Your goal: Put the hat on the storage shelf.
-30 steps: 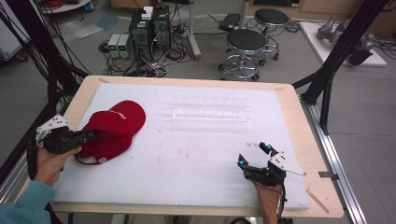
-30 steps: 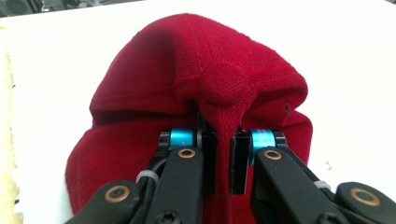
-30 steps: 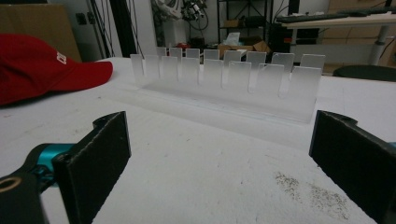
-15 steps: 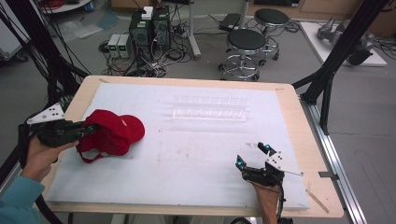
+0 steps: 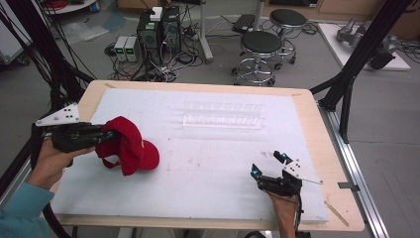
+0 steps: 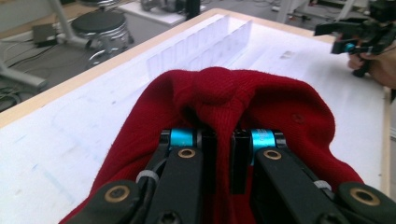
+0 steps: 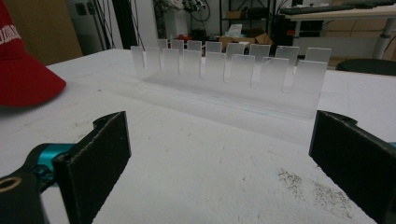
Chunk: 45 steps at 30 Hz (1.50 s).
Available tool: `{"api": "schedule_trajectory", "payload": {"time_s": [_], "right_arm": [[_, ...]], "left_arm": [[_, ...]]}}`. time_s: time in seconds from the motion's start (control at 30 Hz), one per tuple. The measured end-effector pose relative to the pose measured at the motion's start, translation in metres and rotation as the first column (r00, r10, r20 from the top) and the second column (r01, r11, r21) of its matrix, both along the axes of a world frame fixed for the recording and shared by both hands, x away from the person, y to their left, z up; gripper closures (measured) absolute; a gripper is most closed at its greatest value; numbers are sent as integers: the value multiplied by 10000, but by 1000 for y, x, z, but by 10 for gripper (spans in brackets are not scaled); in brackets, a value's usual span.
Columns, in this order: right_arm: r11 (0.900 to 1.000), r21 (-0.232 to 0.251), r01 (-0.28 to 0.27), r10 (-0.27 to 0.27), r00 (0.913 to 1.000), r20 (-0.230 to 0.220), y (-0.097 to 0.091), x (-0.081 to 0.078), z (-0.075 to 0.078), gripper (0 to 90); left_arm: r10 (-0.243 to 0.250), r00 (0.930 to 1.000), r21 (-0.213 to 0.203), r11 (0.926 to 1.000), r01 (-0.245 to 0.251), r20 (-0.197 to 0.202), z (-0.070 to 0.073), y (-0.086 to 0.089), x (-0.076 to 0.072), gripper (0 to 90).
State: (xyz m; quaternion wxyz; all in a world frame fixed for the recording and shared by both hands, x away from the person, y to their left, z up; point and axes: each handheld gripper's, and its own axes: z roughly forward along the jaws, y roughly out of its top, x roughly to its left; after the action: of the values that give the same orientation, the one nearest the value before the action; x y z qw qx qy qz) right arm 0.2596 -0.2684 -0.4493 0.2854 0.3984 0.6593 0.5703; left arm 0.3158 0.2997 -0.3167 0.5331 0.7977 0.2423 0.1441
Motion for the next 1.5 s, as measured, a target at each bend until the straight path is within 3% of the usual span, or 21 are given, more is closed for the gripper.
{"api": "schedule_trajectory", "payload": {"time_s": [0.13, 0.17, 0.4, 0.43, 0.5, 0.73, 0.77, 0.83, 0.97, 1.0, 1.07, 1.1, 1.13, 1.17, 1.2, 1.23, 1.27, 1.3, 1.33, 1.43, 1.5], "right_arm": [[9997, 145, -182, 180, 9997, 139, 1, 0, 2, 44], [9985, 291, -464, 462, 9989, 84, 4, 1, 6, 44], [9922, 157, -1239, 1237, 9922, 136, 15, 4, 23, 43], [9869, 269, -1591, 1587, 9871, 197, 21, 5, 31, 43], [9856, 192, -1682, 1678, 9856, 229, 23, 6, 34, 43], [9592, 50, -2827, 2825, 9589, 275, 44, 11, 56, 43], [9592, 50, -2827, 2825, 9589, 275, 44, 11, 56, 43], [9426, -72, -3339, 3340, 9422, 264, 53, 13, 62, 43], [9260, -259, -3767, 3769, 9262, 40, 62, 17, 67, 43], [9123, -417, -4074, 4074, 9132, -105, 70, 20, 70, 43], [9063, -484, -4199, 4196, 9075, -175, 73, 22, 72, 43], [8986, -448, -4366, 4359, 8997, -240, 77, 23, 74, 44], [8845, -462, -4643, 4634, 8857, -278, 84, 26, 79, 44], [8845, -462, -4643, 4634, 8857, -278, 84, 26, 79, 44], [8765, -481, -4789, 4780, 8778, -298, 88, 27, 81, 44], [8573, -564, -5117, 5105, 8591, -355, 96, 28, 86, 57], [8465, -624, -5288, 5272, 8488, -403, 99, 28, 88, 57], [8384, -655, -5411, 5395, 8410, -420, 102, 29, 90, 58], [8384, -655, -5411, 5395, 8410, -420, 102, 29, 90, 58], [8059, -799, -5866, 5842, 8099, -528, 114, 31, 93, 58], [8001, -809, -5944, 5916, 8042, -569, 116, 31, 93, 58]], "left_arm": [[-381, 9993, -183, 9991, 381, -28, 1, -15, 1, 871], [-446, 9990, -241, 9987, 445, -37, 1, -20, 2, 871], [-1146, 9934, -451, 9924, 1141, -93, 0, -51, 5, 871], [-1355, 9907, -475, 9897, 1349, -96, -1, -60, 6, 871], [-1431, 9896, -505, 9885, 1424, -115, -2, -63, 6, 871], [-2294, 9728, -666, 9716, 2269, -321, -4, -90, 5, 871], [-2401, 9702, -657, 9691, 2376, -329, -4, -93, 5, 871], [-2534, 9666, -682, 9657, 2505, -375, -5, -99, 5, 871], [-2696, 9621, -678, 9614, 2665, -408, -4, -111, 3, 871], [-2759, 9603, -655, 9598, 2729, -418, -4, -114, 2, 871], [-2913, 9558, -693, 9551, 2882, -401, -3, -120, 1, 871], [-2990, 9534, -703, 9527, 2957, -414, -3, -122, 0, 871], [-3180, 9473, -686, 9466, 3150, -381, -1, -129, -1, 871], [-3180, 9473, -686, 9466, 3150, -381, -1, -129, -1, 871], [-3289, 9436, -697, 9428, 3259, -381, 0, -131, -2, 871], [-3382, 9403, -702, 9396, 3351, -379, 1, -134, -2, 871], [-3480, 9368, -674, 9362, 3451, -369, 2, -136, -3, 871], [-3532, 9347, -716, 9340, 3500, -385, 2, -138, -4, 871], [-3648, 9304, -629, 9300, 3622, -349, 3, -140, -4, 871], [-3862, 9219, -620, 9213, 3838, -321, 5, -144, -5, 871], [-3876, 9213, -629, 9207, 3851, -328, 5, -145, -6, 871]]}}
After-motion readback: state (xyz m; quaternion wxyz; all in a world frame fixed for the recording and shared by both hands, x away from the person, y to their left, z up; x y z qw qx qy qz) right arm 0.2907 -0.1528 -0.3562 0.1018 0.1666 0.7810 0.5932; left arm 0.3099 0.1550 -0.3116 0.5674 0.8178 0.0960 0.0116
